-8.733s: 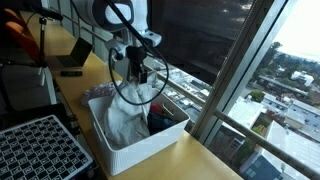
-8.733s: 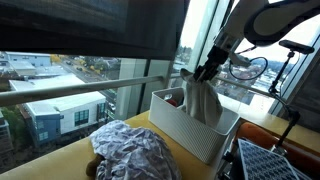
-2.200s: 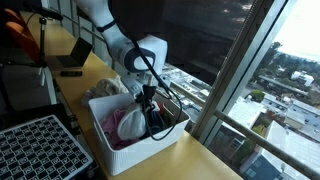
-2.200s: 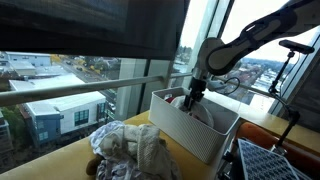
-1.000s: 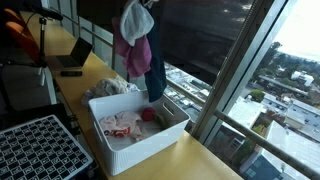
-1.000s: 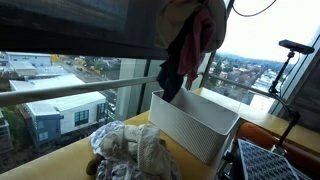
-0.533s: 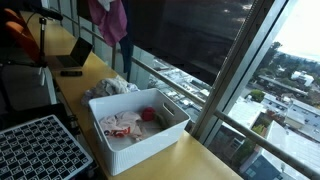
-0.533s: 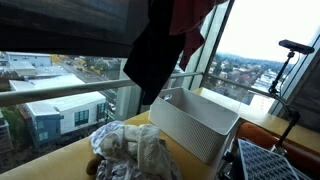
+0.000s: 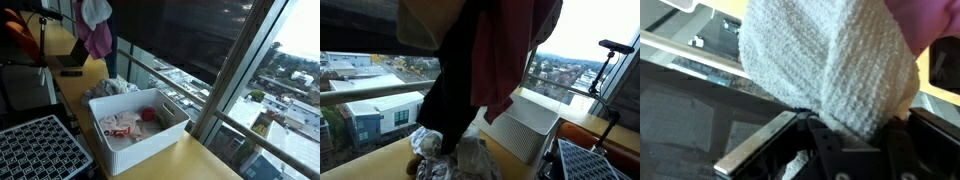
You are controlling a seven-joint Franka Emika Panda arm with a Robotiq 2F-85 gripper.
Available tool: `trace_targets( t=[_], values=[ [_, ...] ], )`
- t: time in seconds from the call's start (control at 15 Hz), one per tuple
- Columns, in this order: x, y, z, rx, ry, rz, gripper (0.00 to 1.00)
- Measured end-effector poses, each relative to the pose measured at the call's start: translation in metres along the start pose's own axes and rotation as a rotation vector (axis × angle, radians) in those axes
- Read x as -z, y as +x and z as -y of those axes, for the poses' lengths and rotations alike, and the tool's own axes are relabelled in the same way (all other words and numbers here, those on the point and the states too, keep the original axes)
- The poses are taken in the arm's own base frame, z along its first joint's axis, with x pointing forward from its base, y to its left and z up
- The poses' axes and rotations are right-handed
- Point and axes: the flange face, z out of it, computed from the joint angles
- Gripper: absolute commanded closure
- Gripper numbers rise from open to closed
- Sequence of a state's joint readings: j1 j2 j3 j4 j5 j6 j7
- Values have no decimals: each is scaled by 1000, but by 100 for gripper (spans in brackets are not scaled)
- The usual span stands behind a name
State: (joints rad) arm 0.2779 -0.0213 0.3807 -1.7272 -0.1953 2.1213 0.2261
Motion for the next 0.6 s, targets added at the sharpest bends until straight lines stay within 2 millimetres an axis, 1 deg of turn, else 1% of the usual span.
trace_targets(
  t=[0.2,0.4,0.53,0.6],
  values=[
    [-67,-19,1,-7,6,113,93],
    [-131,-41,5,-14,21,205,93],
    [-167,-56,9,-18,31,256,93],
    [-182,-61,10,-18,37,273,93]
  ],
)
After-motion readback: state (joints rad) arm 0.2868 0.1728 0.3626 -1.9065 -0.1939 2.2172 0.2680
